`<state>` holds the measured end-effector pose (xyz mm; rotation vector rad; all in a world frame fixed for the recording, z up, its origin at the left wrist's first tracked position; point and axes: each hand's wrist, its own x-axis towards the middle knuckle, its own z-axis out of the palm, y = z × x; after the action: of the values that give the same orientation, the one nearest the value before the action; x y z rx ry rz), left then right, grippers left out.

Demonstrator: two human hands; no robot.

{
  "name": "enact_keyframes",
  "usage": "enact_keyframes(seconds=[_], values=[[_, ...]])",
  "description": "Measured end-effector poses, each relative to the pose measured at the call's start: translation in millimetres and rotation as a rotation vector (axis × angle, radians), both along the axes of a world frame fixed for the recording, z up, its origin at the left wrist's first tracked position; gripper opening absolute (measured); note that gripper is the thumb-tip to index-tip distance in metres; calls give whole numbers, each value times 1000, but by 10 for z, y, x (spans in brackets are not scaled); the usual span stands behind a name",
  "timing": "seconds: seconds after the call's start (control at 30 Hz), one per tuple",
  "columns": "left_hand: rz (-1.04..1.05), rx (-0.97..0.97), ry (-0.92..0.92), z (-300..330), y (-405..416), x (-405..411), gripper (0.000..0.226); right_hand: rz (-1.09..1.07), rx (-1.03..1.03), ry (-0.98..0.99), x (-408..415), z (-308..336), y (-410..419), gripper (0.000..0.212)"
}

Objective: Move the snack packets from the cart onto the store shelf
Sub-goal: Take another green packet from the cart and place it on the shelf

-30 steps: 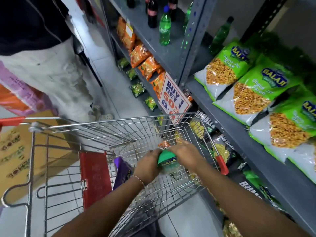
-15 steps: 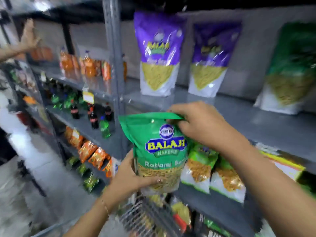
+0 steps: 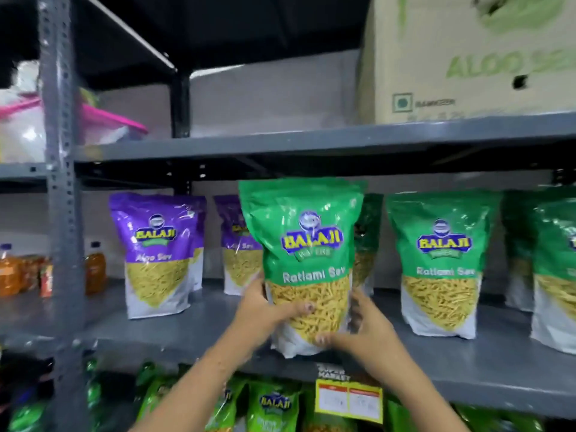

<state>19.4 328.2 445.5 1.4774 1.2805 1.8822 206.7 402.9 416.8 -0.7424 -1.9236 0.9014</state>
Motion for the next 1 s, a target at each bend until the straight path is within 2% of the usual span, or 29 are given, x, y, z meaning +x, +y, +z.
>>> enact_keyframes(seconds=[0.1,0.23,0.47,0.67,0.73,0.8,0.87,0.93,1.0], values=[[-67,-104,-6,-151,372,111,62,-83,-29,-19,84,-109,262,70],[-107,-143,-43,-214,734,168,49,-112,-44,-56,105,-98,494,64],[-166,-192,-52,-235,1126,94,49,-164,-105,-34,-3,-55,763,64],[-178,-231,-81,-247,1156,90,53,-196,-108,-3,-42,-150,885,75],[-164,-266,-70,-244,1073,99,49,-209,-115,-7,-34,-149,831,75],[-125,-295,-1,-204,946,79,39,-233,-81,-20,-26,-75,699,87],[-64,-254,26,-162,803,23,57,-293,32,24,-23,27,488,95],[18,-156,-10,-151,497,-13,70,-264,183,145,-79,60,182,86],[67,-89,-52,-254,125,-86,63,-113,273,228,-262,-34,-181,73]])
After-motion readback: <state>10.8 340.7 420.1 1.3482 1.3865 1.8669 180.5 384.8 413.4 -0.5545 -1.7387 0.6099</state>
